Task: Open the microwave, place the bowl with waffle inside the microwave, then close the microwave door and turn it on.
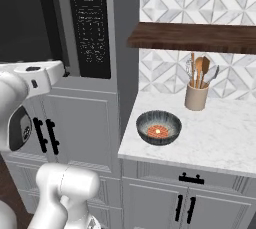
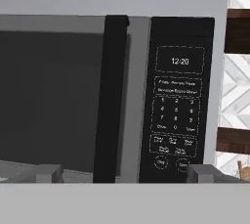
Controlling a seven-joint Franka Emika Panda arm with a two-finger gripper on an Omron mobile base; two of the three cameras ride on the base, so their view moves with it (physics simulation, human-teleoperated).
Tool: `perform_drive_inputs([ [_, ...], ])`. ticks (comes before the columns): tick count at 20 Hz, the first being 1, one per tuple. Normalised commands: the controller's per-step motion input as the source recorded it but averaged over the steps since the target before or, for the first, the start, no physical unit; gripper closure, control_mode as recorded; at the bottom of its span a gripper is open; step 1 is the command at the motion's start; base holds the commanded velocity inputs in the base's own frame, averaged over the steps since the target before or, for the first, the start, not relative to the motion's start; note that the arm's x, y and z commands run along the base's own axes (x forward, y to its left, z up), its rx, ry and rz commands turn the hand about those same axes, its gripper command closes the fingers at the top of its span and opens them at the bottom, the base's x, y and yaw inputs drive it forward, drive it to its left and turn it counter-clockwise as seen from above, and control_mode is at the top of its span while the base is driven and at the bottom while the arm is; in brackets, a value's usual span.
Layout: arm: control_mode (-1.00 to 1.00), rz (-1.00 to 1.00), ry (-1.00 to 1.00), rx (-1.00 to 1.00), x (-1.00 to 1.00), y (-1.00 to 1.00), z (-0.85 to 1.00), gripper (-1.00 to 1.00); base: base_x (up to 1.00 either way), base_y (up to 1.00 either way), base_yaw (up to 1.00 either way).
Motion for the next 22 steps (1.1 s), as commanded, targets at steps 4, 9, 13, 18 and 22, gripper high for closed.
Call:
perform_drive_inputs([
  [4, -1.00, -0.09, -0.06, 0.00, 0.00, 0.37, 0.08, -1.00, 0.00, 0.00, 0.00],
  [9, -1.00, -0.10, 0.00, 0.01, 0.00, 0.28, 0.00, -1.00, 0.00, 0.00, 0.00],
  [13, -1.00, -0.07, 0.00, 0.06, 0.00, 0.08, -0.06, -1.00, 0.00, 0.00, 0.00],
  [18, -1.00, 0.00, 0.00, 0.03, 0.15, 0.00, -0.14, -1.00, 0.00, 0.00, 0.00],
  [22, -1.00, 0.00, 0.00, 0.00, 0.34, 0.00, -0.14, -1.00, 0.00, 0.00, 0.00],
])
